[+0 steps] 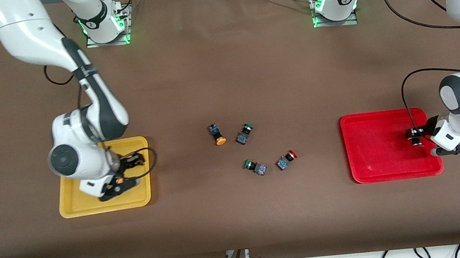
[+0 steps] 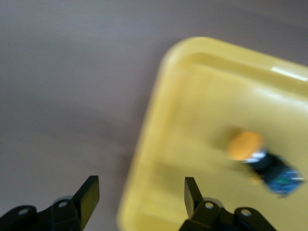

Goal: Place red and yellow buttons in trays
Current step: 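Release the yellow button in the yellow tray while the left releases the red button, then grasp the second yellow button with the right gripper while the left returns to buttons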

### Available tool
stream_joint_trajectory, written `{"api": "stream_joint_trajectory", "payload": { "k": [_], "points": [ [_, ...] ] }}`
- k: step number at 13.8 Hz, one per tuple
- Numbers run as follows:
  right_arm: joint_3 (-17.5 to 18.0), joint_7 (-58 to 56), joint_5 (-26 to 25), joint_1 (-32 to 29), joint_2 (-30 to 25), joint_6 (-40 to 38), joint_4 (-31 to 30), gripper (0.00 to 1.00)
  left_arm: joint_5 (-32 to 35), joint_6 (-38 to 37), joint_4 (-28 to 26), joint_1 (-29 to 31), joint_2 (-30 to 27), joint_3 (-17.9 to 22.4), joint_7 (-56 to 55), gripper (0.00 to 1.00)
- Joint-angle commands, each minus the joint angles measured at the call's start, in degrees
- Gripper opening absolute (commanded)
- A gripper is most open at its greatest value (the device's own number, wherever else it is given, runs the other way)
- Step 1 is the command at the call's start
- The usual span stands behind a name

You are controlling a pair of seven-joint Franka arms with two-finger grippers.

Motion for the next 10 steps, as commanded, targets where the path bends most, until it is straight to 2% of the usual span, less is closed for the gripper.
{"api": "stream_joint_trajectory", "payload": {
  "k": [1, 4, 5, 6, 7, 10],
  "points": [
    [-0.36, 9.46, 0.91, 6.43, -0.49, -0.72, -0.13, 0.8, 0.34, 1.25, 0.02, 0.73, 0.98, -0.57, 1.35, 0.27],
    [-0.35, 22.73, 0.83, 14.0, 1.08, 2.78, -0.13, 0.8, 0.43, 1.26, -0.25, 1.08, 0.98, -0.57, 1.43, 0.27],
    [-0.44, 26.16, 0.91, 15.93, 1.87, 5.5, -0.22, 0.8, 0.52, 1.17, -0.16, 1.08, 0.98, -0.57, 1.44, 0.35],
    [-0.44, 28.72, 1.0, 17.0, 2.31, 6.39, -0.22, 0.8, 0.6, 0.99, 0.1, 0.91, 0.9, -0.57, 1.44, 0.62],
    [-0.36, 31.09, 1.09, 18.14, 2.58, 6.58, -0.22, 0.8, 0.69, 0.73, 0.28, 0.73, 0.64, -0.66, 1.35, 0.99],
    [-0.44, 34.2, 0.74, 20.78, 3.81, 8.23, -0.48, 0.8, 0.43, -0.67, 1.68, -0.15, -0.5, -2.05, 0.82, 1.0]
  ]
}}
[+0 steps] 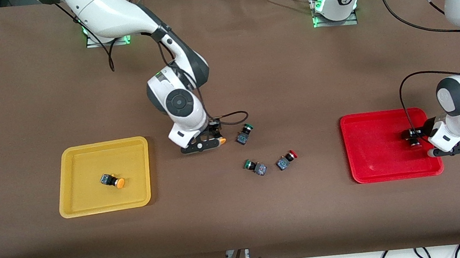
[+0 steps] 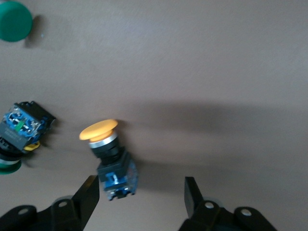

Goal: Place red and yellow buttons in trays
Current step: 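Grasp the second yellow button with the right gripper while the left returns to buttons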

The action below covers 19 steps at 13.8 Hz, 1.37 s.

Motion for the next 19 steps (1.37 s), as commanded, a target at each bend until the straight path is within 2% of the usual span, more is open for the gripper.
{"api": "stream_joint_trajectory", "payload": {
  "k": [1, 3, 7, 8, 9, 13, 14, 15, 19],
  "points": [
    [-0.55, 1.39, 0.8, 1.0, 0.76, 2.9, -0.89, 0.8, 0.43, -3.17, 3.07, -0.85, -1.95, -2.17, 0.4, 1.0],
    [-0.64, 1.57, 0.98, 2.4, 1.64, 3.17, -0.81, 0.8, 0.43, -7.05, 6.77, -3.39, -1.96, -3.58, 0.66, 1.0],
    [-0.64, 4.2, 1.07, 3.55, 3.04, 4.84, -0.99, 0.79, 0.34, -7.06, 8.36, -8.4, -2.13, -4.73, 0.93, 1.0],
    [-0.64, 4.47, 1.07, 3.64, 3.31, 5.19, -0.99, 0.75, 0.25, -6.71, 8.8, -9.2, -1.87, -4.99, 0.93, 1.0],
    [-0.64, 4.47, 1.07, 3.64, 3.31, 5.11, -0.99, 0.67, 0.25, -6.53, 8.89, -10.86, -1.7, -5.95, 0.67, 1.0],
    [-1.25, 1.85, 0.89, 2.24, 1.74, 3.71, -0.81, 0.16, 0.25, -6.27, 10.21, -16.92, -0.56, -6.31, 0.14, 1.0],
    [-1.43, -0.86, 0.98, 1.19, 0.42, 1.0, -0.38, 0.07, 0.43, -5.05, 10.39, -19.2, -0.38, -6.31, 0.23, 1.0],
    [-1.43, -4.29, 0.98, -0.21, -0.89, -1.63, -0.37, 0.0, 0.78, -1.99, 10.74, -21.05, -0.11, -6.22, 0.66, 1.0],
    [-1.51, -21.41, 0.81, -9.6, -5.29, -8.94, -0.11, 0.0, 0.69, 5.58, 11.62, -26.33, 3.57, -6.22, 0.23, 1.0]
  ]
}}
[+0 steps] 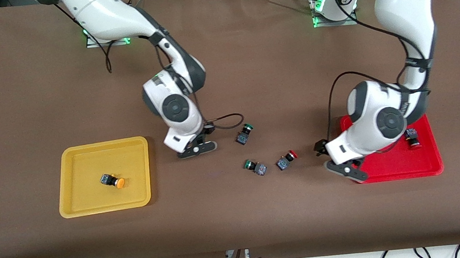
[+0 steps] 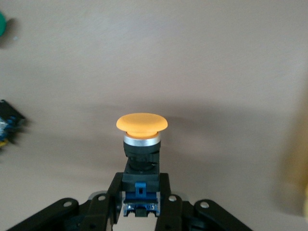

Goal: Place red and yellow buttons in trays
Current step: 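Place the yellow button in the yellow tray while the left grasps a red button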

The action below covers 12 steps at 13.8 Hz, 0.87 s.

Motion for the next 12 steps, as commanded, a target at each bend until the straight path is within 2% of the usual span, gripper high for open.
{"api": "stream_joint_trajectory", "payload": {
  "k": [1, 3, 5, 9, 10, 12],
  "points": [
    [0.74, -13.69, 0.37, -8.48, -3.53, -4.81, -0.78, 0.0, 0.61, 4.85, 2.93, -3.03, 3.99, 0.59, 0.36, 1.0],
    [-0.14, -23.2, 0.19, -13.93, -3.19, -5.61, -0.96, 0.0, 0.78, 6.89, 3.02, -4.87, 5.13, 0.59, 0.63, 1.0],
    [-0.32, -27.44, 0.1, -17.81, -2.05, -4.82, -0.96, 0.0, 0.87, 6.98, 3.02, -7.77, 5.49, 1.11, 0.36, 1.0],
    [-0.32, -24.13, 0.45, -18.97, 0.51, -3.68, -1.4, 0.0, 0.96, 9.35, 2.93, -9.89, 7.24, 1.2, 0.36, 1.0],
    [-0.32, -23.94, 0.62, -19.4, 0.94, -3.68, -1.48, 0.05, 1.04, 9.44, 2.84, -10.42, 7.51, 1.2, 0.36, 1.0],
    [-0.32, -23.07, 1.07, -19.58, 1.39, -3.68, -1.48, 0.37, 1.22, 9.44, 2.76, -10.6, 7.95, 1.2, 0.36, 1.0]
  ]
}}
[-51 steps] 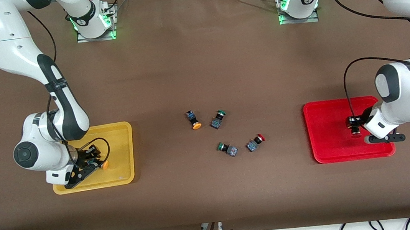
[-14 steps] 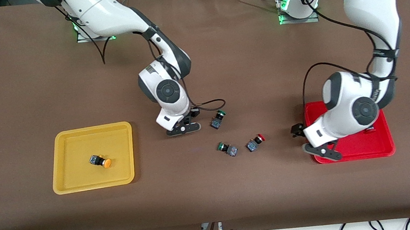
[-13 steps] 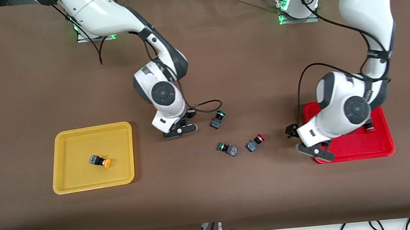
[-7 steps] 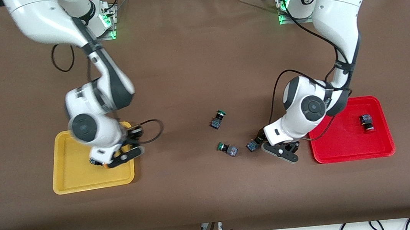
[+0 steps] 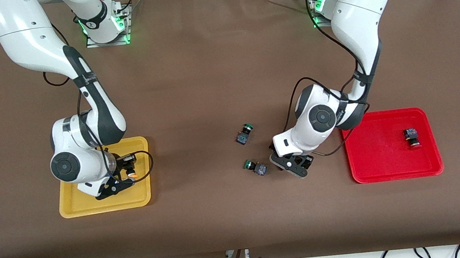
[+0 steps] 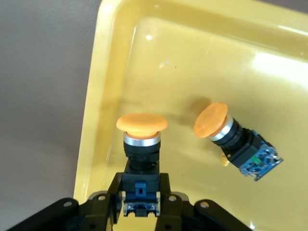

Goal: Place red and yellow buttons in trays
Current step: 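Place the yellow button in the yellow tray while the left grasps a red button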

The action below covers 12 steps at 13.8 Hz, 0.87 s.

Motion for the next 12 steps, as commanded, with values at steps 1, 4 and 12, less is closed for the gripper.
{"api": "stream_joint_trajectory", "payload": {
  "k": [1, 4, 12],
  "points": [
    [0.35, 2.86, 1.06, -0.34, -0.5, 0.0, -0.47, 0.6, 1.87, 0.22, 2.01, -1.09, 1.94, 0.84, 0.42, 1.0],
    [0.52, 6.2, 1.06, 0.36, -2.25, -0.36, 0.14, 0.9, 4.34, 0.31, 2.01, -2.06, 2.65, 0.84, 0.24, 0.85],
    [0.7, 16.48, 0.45, 1.77, -19.9, -11.32, -1.08, 0.99, 3.47, -0.57, 3.76, 3.19, -0.5, 0.84, 0.15, 0.04]
  ]
}}
